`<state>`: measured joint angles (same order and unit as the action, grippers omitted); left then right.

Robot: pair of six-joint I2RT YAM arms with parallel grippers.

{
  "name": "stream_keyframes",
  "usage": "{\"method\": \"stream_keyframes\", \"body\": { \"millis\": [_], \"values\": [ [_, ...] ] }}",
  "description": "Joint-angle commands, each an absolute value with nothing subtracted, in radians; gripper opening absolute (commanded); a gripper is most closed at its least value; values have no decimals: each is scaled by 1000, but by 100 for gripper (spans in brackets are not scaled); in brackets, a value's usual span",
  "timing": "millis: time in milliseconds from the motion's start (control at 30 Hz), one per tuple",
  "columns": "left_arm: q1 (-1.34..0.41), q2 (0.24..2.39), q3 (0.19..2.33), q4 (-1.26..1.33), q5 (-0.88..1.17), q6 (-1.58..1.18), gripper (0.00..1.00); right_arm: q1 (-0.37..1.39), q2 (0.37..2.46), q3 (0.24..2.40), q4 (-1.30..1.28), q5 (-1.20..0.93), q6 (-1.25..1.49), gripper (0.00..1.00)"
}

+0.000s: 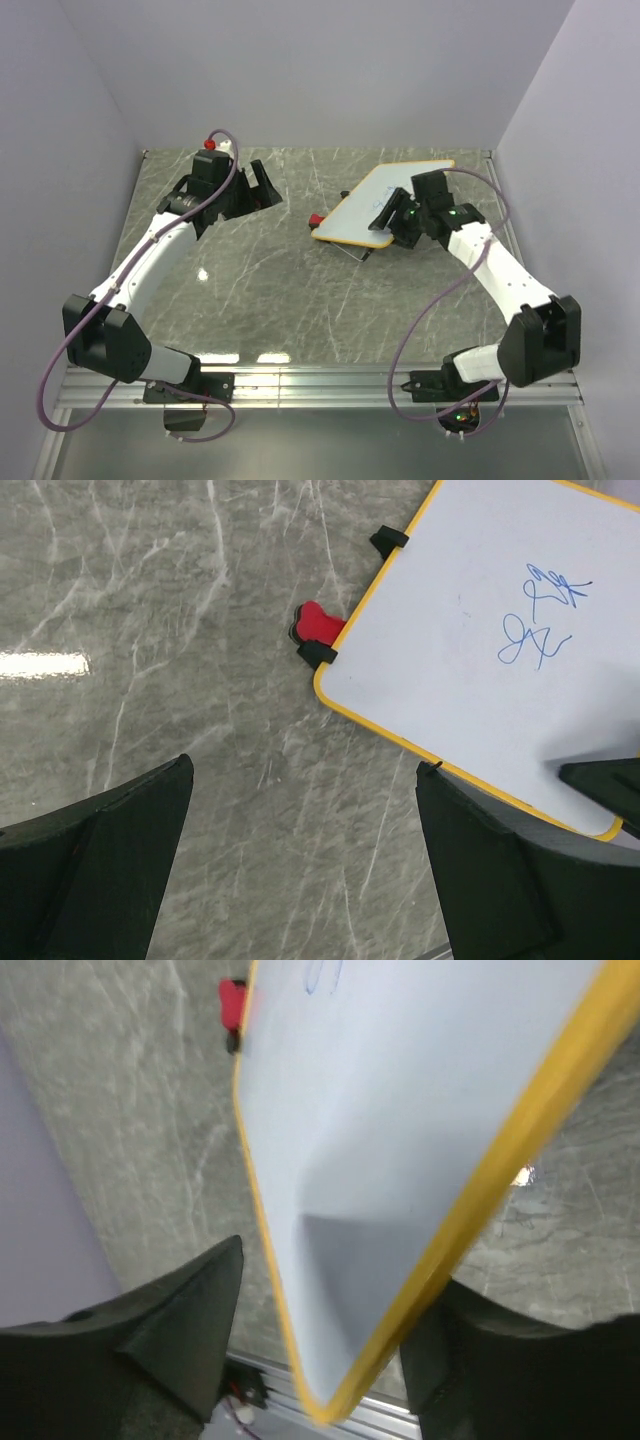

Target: Erase the whiteboard

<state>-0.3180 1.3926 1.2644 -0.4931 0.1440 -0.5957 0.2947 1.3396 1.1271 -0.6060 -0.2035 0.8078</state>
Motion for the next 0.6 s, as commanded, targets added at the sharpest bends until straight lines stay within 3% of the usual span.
{"method": "stream_keyframes", "body": {
  "millis": [0, 200, 267, 300, 567],
  "values": [
    [-322, 1397, 1281, -471, 158, -563, 99, 330, 1394, 1175, -580, -184, 775, 61],
    [-322, 1381, 1252, -469, 144, -551, 99, 333, 1427, 1215, -699, -55, 661, 27],
    [-322, 1374, 1238, -466, 141, -545, 99, 331, 1413, 1221, -738, 20, 609, 13],
    [-322, 1374, 1230, -460, 141, -546, 99, 333, 1402, 1232, -780, 49, 594, 0],
    [-322, 1419, 1233, -419, 161, -557, 99, 324, 1381, 1279, -939, 330, 440, 0]
  ]
}}
